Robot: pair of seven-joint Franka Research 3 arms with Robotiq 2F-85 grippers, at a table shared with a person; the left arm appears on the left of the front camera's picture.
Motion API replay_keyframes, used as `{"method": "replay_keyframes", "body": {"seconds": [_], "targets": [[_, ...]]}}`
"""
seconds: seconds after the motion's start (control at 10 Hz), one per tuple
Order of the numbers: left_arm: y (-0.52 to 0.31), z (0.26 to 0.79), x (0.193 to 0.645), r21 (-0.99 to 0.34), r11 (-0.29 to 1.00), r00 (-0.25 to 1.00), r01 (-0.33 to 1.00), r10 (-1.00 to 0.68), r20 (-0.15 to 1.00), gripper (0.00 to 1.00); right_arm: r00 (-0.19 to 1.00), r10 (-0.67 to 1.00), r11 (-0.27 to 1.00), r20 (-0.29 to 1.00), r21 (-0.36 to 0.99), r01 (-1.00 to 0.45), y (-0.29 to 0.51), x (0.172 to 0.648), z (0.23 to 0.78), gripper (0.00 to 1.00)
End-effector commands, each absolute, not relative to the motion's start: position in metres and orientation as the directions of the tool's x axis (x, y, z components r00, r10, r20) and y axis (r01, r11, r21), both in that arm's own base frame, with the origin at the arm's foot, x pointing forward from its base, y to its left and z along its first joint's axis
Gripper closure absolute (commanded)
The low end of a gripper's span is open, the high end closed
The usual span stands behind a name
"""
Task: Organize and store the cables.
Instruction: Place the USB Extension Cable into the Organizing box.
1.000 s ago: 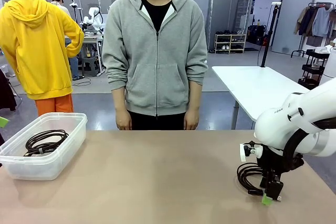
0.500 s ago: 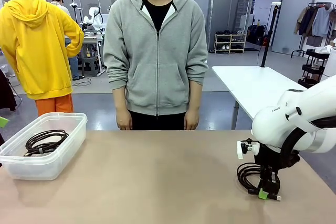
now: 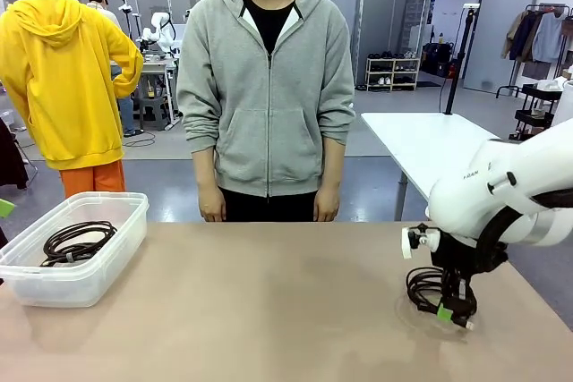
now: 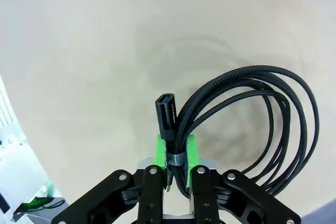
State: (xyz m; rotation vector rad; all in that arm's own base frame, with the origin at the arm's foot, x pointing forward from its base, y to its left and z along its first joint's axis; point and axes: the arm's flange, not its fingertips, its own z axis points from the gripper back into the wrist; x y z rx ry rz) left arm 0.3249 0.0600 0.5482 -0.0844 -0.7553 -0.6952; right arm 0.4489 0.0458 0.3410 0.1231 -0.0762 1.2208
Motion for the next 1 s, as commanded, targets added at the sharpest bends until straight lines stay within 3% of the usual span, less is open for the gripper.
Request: {"method": "replay_keyframes", "body": {"seconds": [0.0, 0.2, 0.5, 0.9], "targets": [[0.059, 0.549, 0.323, 0.159, 0.786, 0.535, 0.598, -0.539, 0.651, 0.0, 0.36, 0.922, 0.363, 0.143, 0.006, -0.932, 0.06, 0.447, 0.41, 1.0], [0.059, 0.549, 0.323, 0.159, 0.786, 0.535, 0.598, -0.539, 0.651, 0.0, 0.318, 0.94, 0.321, 0.125, -0.009, -0.947, 0.083, 0.45, 0.45, 1.0], [0.059, 0.549, 0.323, 0.159, 0.786, 0.535, 0.598, -0.539, 0.651, 0.0, 0.243, 0.962, 0.247, 0.127, -0.017, -0.969, 0.143, 0.462, 0.46, 1.0], [0.059, 0.549, 0.323, 0.159, 0.786, 0.535, 0.598, -0.539, 0.651, 0.0, 0.149, 0.985, 0.156, 0.083, -0.085, -0.984, 0.266, 0.471, 0.435, 1.0]]}}
